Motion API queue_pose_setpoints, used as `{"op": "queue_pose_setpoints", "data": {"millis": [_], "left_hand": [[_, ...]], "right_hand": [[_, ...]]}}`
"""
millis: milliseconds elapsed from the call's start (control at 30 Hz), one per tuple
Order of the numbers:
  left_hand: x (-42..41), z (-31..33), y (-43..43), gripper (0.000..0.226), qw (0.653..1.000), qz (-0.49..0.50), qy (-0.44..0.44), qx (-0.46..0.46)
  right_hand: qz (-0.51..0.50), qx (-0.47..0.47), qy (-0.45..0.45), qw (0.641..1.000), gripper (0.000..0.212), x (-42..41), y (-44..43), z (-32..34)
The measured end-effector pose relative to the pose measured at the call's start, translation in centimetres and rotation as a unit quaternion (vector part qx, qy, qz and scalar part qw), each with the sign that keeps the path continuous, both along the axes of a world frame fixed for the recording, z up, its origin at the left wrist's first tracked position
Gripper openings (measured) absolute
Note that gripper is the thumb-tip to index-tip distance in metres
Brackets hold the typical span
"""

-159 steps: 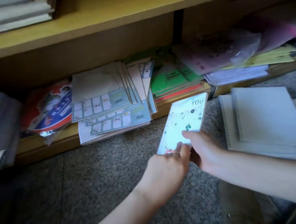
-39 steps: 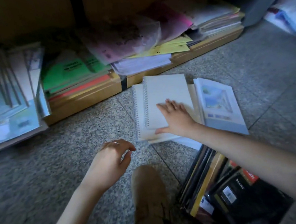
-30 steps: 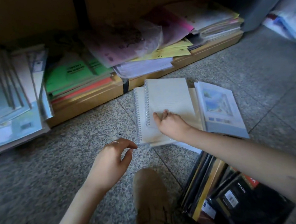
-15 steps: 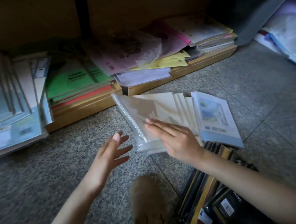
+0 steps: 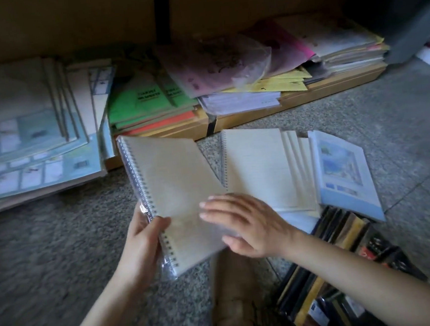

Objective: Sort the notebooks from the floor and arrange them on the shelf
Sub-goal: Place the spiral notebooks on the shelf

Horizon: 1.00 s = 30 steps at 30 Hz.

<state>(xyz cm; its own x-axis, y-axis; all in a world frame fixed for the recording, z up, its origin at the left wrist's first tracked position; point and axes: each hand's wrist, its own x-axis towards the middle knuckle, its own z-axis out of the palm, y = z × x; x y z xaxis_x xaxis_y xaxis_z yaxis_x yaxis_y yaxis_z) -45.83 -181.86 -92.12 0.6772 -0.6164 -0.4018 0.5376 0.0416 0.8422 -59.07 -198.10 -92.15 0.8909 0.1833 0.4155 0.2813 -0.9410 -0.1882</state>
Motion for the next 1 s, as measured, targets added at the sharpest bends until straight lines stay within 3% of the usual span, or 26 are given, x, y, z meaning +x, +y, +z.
{"op": "queue_pose_setpoints", "data": {"millis": [100, 167, 267, 367, 667, 867, 1000], "left_hand": [[0.8, 0.1, 0.7, 0.051, 0.999, -0.015, -0.034, 0.028], [1.3, 0.3, 1.2, 0.049, 0.998, -0.019, -0.045, 0.034], [1.9, 0.6, 1.6, 0.038, 0.998, -0.034, -0.048, 0.021], [2.2, 0.7, 1.7, 0.038, 0.997, -0.035, -0.065, 0.02], [2.7, 1.2, 1.8, 0.034, 0.997, -0.004, -0.078, 0.018], [3.2, 1.8, 2.6, 0.04, 0.996, 0.022, -0.079, 0.018], [3.3, 1.7, 3.1, 0.034, 0.997, 0.028, -0.068, 0.021]], "right_hand": [[-0.223, 0.036, -0.003, 0.974, 0.044, -0.5, -3.3, -2.0], [-0.339, -0.005, 0.107, 0.935, 0.063, -0.7, -5.5, -3.3], [-0.354, -0.062, 0.313, 0.879, 0.084, -1.2, -7.2, -4.8], [-0.342, -0.064, 0.382, 0.856, 0.085, -1.4, -7.4, -5.5], [-0.347, -0.159, 0.361, 0.851, 0.102, 0.6, -5.4, -5.5], [-0.323, -0.236, 0.346, 0.849, 0.064, 1.3, -3.9, -4.5], [-0.263, -0.208, 0.228, 0.914, 0.047, 1.1, -5.7, -2.7]]}}
